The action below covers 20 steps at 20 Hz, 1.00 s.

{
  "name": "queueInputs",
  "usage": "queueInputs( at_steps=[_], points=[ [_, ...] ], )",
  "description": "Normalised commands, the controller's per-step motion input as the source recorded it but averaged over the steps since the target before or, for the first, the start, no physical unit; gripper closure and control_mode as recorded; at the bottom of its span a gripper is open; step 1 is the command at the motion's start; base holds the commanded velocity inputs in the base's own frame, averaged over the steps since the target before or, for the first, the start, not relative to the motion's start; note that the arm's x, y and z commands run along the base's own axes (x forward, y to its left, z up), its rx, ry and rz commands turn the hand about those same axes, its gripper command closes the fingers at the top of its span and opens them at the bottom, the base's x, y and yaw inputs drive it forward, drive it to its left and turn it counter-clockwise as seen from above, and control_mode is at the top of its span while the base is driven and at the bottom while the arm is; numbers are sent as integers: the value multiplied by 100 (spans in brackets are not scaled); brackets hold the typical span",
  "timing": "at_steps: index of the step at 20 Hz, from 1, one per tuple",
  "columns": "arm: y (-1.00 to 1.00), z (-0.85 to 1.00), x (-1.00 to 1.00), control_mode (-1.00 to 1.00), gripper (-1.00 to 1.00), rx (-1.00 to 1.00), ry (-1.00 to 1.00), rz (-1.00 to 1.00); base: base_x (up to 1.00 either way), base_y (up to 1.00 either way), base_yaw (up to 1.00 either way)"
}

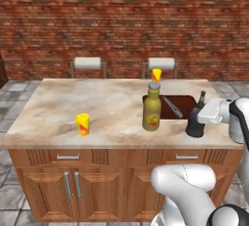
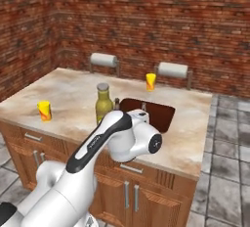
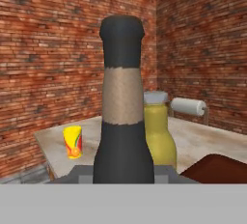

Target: Place the drinks on the dining counter in a tight cluster.

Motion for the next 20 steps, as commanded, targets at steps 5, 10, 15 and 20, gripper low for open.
queueInputs(
  at_steps=[5, 10, 15, 20],
  points=[
    [0, 0, 0, 100, 100, 0, 0, 0, 38, -7, -2],
    [0, 0, 0, 100, 100, 0, 0, 0, 43, -10, -5],
    [0, 0, 0, 100, 100, 0, 0, 0, 34, -6, -11],
    [0, 0, 0, 100, 100, 0, 0, 0, 34, 0, -10]
  ],
)
